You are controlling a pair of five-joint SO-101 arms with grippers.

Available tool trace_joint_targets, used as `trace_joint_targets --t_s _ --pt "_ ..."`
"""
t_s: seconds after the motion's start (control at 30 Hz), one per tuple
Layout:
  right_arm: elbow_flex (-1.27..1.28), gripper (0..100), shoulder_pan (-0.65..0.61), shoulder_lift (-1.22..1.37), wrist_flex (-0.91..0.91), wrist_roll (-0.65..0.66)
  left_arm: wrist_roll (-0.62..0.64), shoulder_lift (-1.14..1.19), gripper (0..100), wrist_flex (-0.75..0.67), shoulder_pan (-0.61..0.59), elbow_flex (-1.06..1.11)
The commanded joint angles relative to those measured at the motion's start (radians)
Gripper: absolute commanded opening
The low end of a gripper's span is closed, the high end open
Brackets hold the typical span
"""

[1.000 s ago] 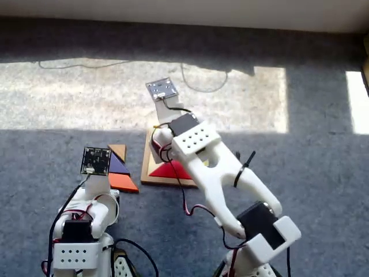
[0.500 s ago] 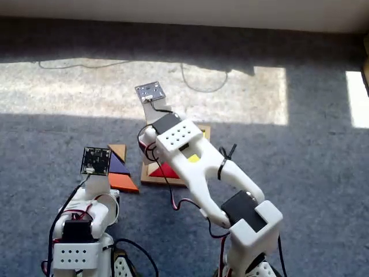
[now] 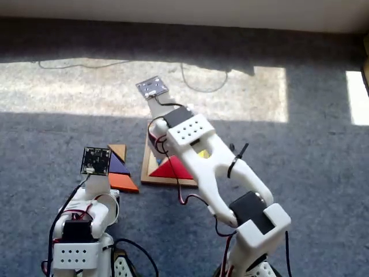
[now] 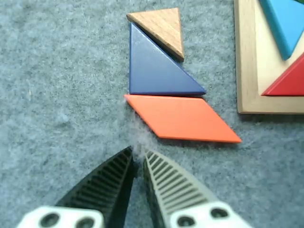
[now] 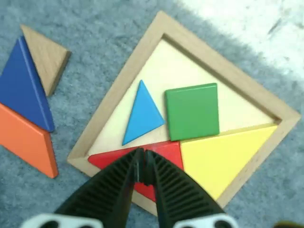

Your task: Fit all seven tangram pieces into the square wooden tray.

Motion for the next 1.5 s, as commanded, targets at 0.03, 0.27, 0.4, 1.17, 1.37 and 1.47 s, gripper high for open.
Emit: trace_joint_targets --t_s 0.03,0.27,0.4,1.17,1.37,1.47 --pt "0.021 0.6 0.116 -0.05 -0.142 0.02 -0.006 -0.008 1 -0.014 0.013 0.025" --pt "0.096 0.6 0.14 0.019 -0.272 0.11 -0.006 -0.008 1 -0.014 0.013 0.025" --pt "0.097 0.6 0.11 0.056 -0.271 0.114 -0.006 -0.008 1 -0.014 0.013 0.025" --pt "0.128 0.5 -0.064 -0.056 -0.044 0.115 -0.006 -0.008 1 -0.014 0.013 0.025" --pt "0.303 0.5 0.031 -0.302 -0.209 0.114 -0.006 -0.008 1 -0.014 0.013 0.025" --pt "0.418 0.5 0.088 -0.334 -0.403 0.11 -0.006 -0.008 1 -0.014 0.013 0.025"
